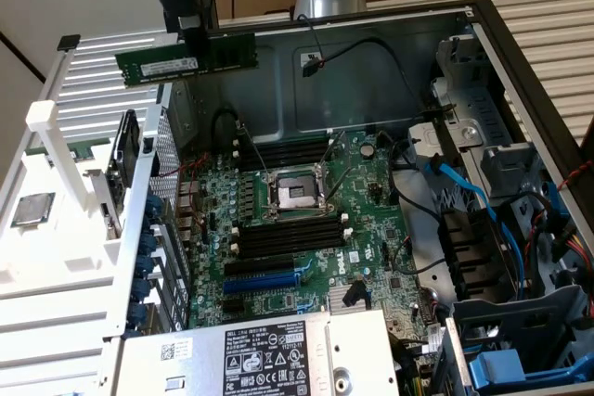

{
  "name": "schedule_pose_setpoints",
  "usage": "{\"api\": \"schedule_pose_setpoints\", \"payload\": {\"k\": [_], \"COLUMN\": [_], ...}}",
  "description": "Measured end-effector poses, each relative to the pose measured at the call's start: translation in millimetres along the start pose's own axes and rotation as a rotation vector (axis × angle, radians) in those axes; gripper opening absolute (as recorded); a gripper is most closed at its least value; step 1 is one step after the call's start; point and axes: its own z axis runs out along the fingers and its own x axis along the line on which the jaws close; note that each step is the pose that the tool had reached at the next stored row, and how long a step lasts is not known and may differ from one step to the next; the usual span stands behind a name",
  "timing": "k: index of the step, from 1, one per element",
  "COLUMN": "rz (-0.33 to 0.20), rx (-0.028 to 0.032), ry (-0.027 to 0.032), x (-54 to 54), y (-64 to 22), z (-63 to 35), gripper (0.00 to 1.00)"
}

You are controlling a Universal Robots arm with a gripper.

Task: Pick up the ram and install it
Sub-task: 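Pick up the ram and move it above insertion slot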

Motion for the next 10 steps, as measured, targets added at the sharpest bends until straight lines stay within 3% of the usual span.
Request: {"api": "schedule_pose_setpoints", "payload": {"k": [10], "rz": [0.000], "rx": [0.0099], "ry": [0.0003], "x": [-2.3], "y": [-41.9], "z": [1.4], "gripper": [0.12]}}
